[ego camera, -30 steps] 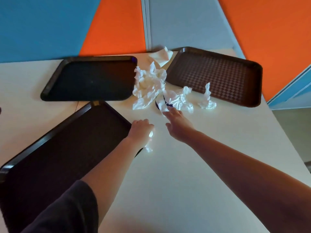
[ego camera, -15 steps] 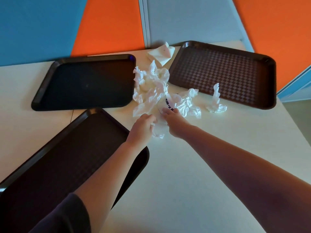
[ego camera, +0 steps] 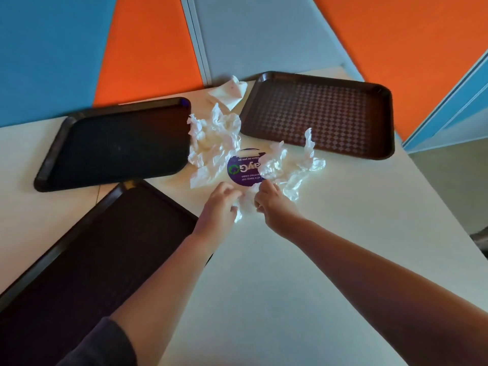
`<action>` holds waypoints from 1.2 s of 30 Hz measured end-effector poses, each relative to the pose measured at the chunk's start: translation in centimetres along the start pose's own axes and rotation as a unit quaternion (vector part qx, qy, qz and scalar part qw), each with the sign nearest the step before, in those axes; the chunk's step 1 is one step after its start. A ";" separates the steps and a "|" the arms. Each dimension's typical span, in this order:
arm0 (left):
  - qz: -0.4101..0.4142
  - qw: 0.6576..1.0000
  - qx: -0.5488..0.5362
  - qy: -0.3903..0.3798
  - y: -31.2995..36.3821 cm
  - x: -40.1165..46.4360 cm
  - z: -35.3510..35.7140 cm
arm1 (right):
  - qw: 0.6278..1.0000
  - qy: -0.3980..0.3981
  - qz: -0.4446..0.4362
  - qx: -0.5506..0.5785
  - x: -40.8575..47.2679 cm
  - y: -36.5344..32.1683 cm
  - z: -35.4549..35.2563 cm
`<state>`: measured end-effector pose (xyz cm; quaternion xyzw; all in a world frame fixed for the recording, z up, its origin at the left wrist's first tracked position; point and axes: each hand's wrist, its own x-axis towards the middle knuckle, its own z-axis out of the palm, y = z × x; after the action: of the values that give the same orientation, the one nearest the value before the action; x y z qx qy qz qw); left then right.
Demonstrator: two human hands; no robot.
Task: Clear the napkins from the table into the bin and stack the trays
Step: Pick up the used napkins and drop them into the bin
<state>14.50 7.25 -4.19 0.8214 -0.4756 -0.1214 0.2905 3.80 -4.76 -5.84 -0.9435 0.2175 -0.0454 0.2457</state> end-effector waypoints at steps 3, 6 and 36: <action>0.038 0.998 0.032 0.042 1.7 0.2 0.2 | 0.997 0.063 -0.024 0.031 -1.0 0.4 -1.5; 0.057 0.996 0.051 0.052 4.2 0.4 0.9 | 0.992 0.112 -0.044 0.037 -2.8 1.4 -3.8; 0.147 0.945 0.025 -0.289 29.8 -1.3 23.2 | 0.985 0.051 0.152 0.058 -31.5 23.5 -12.2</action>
<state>-18.44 -11.30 -5.26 0.6788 -0.6578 -0.2977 0.1340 -36.08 -15.00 -5.83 -0.8799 0.3678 -0.0684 0.2930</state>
